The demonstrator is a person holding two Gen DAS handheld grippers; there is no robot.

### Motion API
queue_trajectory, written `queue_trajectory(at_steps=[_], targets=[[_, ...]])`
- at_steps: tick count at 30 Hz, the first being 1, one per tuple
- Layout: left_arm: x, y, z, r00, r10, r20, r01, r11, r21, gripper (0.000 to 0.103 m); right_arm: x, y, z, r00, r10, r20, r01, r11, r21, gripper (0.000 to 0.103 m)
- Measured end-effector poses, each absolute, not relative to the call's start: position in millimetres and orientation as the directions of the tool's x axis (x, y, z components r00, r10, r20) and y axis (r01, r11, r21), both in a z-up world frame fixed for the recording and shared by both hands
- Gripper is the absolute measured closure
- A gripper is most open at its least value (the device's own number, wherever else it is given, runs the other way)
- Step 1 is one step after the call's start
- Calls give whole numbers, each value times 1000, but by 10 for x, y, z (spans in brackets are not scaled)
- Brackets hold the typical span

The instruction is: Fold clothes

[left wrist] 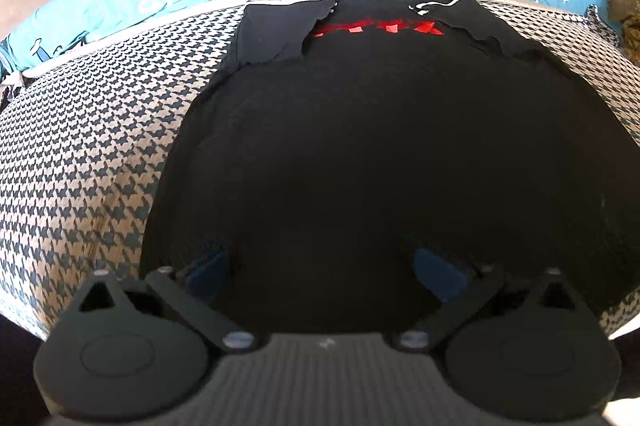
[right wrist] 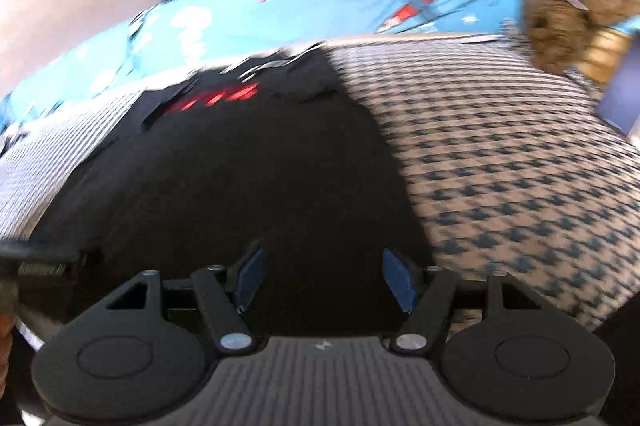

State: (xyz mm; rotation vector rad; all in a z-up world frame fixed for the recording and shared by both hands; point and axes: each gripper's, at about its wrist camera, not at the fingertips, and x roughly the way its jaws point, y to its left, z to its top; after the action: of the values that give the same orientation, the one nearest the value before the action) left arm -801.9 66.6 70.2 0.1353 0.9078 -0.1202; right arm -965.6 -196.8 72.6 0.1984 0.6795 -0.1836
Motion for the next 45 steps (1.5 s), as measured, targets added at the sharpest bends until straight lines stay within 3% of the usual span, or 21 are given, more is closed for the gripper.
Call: queue_trajectory(at_steps=[6,12,13,20,21,31,45], targets=[[-8092,646,710,613,-49,-789,171,983,72,0,-9680,-2226,657,718,-193,-669,387,910,152,37],[-8104,616,734,630,-40,-776,171,981,88,0,-9615,-2229,609,709,-191,-679,379,915,138,37],[-8103,619,738,631,-40,-774,168,982,86,0,-9608,-2205,605,713,-188,-676,366,921,130,40],[-8088,645,783,650,-43,-759,144,987,68,0,-9562,-2101,594,739,-157,-655,319,938,135,88],[-8084,651,787,653,-41,-756,140,988,67,0,-9556,-2092,597,744,-145,-653,311,939,145,91],[-8061,810,836,672,0,-741,41,998,37,0,-9526,-1669,707,821,42,-570,67,983,169,93],[-8009,838,819,663,17,-749,-3,1000,19,0,-9335,-1144,649,749,296,-593,-206,955,215,95]])
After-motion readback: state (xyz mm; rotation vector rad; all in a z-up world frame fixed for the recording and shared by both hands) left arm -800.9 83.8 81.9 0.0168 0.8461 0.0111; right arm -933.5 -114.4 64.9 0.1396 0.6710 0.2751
